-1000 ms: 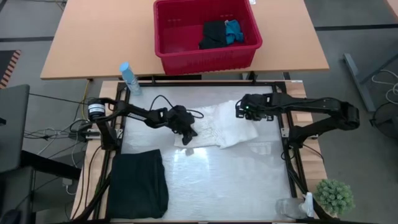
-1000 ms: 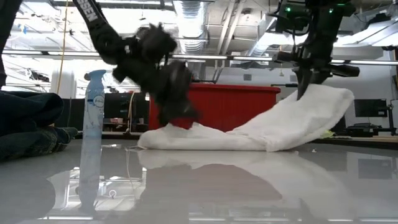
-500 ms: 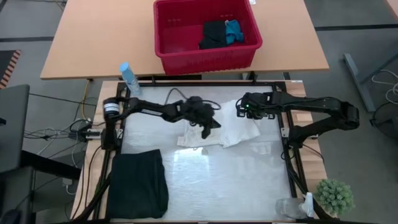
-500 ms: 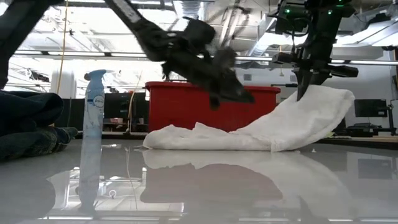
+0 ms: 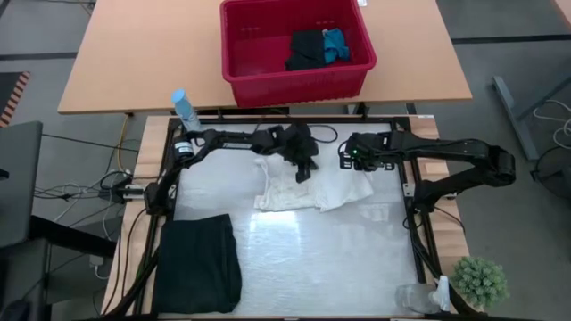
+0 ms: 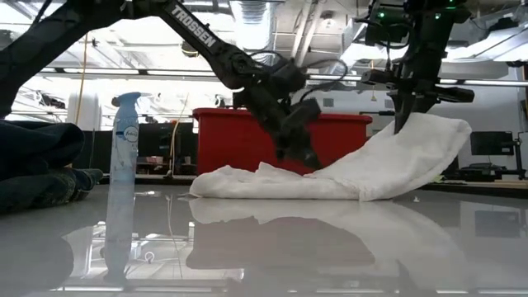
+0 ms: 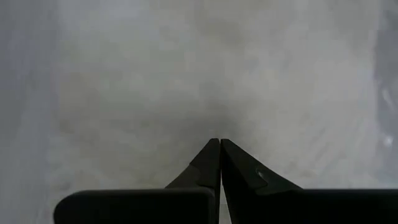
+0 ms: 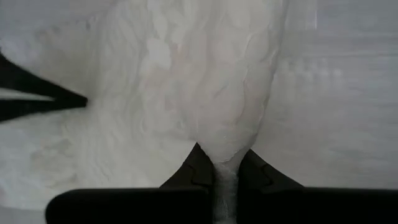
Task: Fold Laundry from Bin
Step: Fold the white dress from the red bin
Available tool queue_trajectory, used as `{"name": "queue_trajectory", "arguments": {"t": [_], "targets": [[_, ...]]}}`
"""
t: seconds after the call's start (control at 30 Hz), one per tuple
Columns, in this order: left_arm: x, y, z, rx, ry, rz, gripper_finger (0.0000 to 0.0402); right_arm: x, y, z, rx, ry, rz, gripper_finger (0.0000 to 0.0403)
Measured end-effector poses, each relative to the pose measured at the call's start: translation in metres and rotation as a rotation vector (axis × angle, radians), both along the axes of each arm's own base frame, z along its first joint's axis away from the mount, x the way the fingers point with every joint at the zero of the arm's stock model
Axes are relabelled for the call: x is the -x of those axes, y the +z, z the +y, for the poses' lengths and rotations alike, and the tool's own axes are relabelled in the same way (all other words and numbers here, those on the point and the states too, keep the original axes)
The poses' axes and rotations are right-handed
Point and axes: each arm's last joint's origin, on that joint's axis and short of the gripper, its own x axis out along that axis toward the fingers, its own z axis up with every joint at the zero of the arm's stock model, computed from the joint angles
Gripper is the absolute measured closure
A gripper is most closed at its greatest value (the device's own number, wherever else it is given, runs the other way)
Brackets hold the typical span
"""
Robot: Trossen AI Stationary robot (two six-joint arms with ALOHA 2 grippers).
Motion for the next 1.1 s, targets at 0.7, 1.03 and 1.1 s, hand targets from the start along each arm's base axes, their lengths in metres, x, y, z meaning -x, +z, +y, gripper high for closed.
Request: {"name": "queue_trajectory", "arguments": {"t": [0.7,1.03,1.1], "targets": [[-0.002,0.002,0.000,-0.104,-0.056,-0.013,0.0402,-0.006,0.023,-0.007,0.041,0.064,-0.061,0.0355],[-0.007,-0.023,0.007,-0.154,-0.015,0.015,0.0402,-0.010,0.034,-0.009,0.070,0.083,-0.083,0.0355],[-0.008,-0.027,0.008,-0.158,-0.001,0.014,0.0402,-0.011,0.034,-0.008,0.066,0.086,-0.084,0.0355]]}}
